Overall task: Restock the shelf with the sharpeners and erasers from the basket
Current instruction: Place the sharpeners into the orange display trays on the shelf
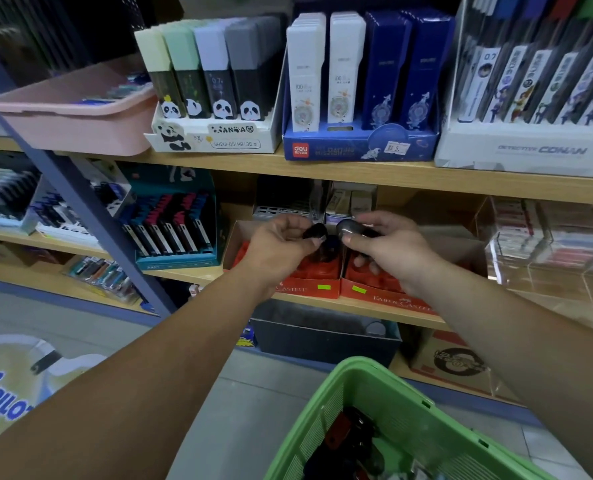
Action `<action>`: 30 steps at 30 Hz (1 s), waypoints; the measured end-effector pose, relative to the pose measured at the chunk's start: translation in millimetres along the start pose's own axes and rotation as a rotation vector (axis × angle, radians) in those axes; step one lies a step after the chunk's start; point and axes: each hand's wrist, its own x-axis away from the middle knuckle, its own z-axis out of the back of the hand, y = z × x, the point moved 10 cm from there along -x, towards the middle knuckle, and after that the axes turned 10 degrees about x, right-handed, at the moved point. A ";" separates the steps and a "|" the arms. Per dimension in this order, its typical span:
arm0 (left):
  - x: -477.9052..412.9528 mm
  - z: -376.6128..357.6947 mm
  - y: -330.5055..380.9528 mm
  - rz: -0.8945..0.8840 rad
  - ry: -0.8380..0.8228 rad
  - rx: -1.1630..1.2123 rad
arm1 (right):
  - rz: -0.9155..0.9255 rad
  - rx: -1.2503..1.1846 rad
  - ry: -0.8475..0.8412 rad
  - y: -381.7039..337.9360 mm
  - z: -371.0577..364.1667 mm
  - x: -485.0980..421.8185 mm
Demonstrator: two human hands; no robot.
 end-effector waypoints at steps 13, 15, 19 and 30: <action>-1.5 -21.3 7.4 -0.385 -0.154 -0.737 | 0.173 -0.002 0.139 -10.1 11.4 -8.6; -2.2 -18.5 1.0 -0.387 -0.171 -0.775 | 0.175 0.013 0.191 -12.4 16.0 -8.1; 0.2 -2.8 3.2 -0.361 -0.120 -0.706 | 0.276 0.051 0.175 -28.8 10.5 -5.3; 13.9 48.8 -13.3 -0.247 -0.032 -0.781 | 0.512 0.600 0.043 -66.0 -70.2 -4.8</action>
